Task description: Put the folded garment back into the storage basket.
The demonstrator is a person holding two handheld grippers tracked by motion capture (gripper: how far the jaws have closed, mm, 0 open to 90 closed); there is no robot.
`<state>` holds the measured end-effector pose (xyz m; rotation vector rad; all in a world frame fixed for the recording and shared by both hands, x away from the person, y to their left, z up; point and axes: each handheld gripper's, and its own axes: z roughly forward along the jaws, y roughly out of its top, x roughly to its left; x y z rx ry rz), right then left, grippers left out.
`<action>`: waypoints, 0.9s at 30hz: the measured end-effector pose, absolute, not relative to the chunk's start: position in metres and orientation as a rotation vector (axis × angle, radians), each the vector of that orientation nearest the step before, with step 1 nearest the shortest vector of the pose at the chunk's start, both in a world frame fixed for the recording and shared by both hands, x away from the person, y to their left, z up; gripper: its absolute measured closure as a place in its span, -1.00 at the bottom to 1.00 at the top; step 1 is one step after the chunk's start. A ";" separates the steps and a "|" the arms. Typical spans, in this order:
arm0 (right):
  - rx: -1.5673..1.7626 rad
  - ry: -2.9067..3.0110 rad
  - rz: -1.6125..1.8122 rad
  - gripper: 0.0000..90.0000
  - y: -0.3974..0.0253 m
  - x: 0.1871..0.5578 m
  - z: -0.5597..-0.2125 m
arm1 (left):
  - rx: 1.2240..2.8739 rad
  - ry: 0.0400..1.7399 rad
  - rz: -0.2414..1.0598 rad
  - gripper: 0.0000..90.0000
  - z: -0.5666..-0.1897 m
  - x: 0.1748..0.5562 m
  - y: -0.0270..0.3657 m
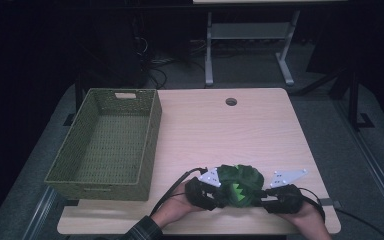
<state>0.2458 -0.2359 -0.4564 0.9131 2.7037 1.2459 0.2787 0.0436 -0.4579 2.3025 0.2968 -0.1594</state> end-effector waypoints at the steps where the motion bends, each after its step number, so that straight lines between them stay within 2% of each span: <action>1: 0.910 2.694 1.261 0.35 -0.238 0.244 -0.454 | 2.286 0.293 -0.179 0.27 -0.453 0.277 0.046; 7: 0.921 2.670 1.279 0.15 -0.246 0.236 -0.446 | 2.265 0.282 -0.148 0.10 -0.441 0.270 0.054; 10: 0.911 2.648 1.290 0.20 -0.250 0.233 -0.440 | 2.245 0.283 -0.132 0.14 -0.435 0.268 0.059; 13: 0.903 2.597 1.321 0.47 -0.252 0.236 -0.429 | 2.226 0.279 -0.106 0.28 -0.428 0.271 0.062; 16: 0.880 2.568 1.336 0.72 -0.251 0.242 -0.422 | 2.215 0.303 -0.079 0.59 -0.424 0.277 0.060; 17: 0.877 2.572 1.339 0.85 -0.246 0.248 -0.422 | 2.220 0.314 -0.078 0.83 -0.424 0.280 0.059; 18: 0.884 2.585 1.311 0.91 -0.242 0.253 -0.424 | 2.237 0.329 -0.074 0.92 -0.426 0.284 0.057; 19: 0.884 2.585 1.311 0.91 -0.242 0.253 -0.424 | 2.244 0.348 -0.067 0.92 -0.428 0.286 0.056; 20: 0.900 2.616 1.236 1.00 -0.236 0.258 -0.431 | 2.256 0.366 -0.067 0.98 -0.431 0.289 0.055; 27: 0.933 2.696 1.113 1.00 -0.223 0.269 -0.455 | 2.314 0.379 -0.045 0.98 -0.446 0.296 0.046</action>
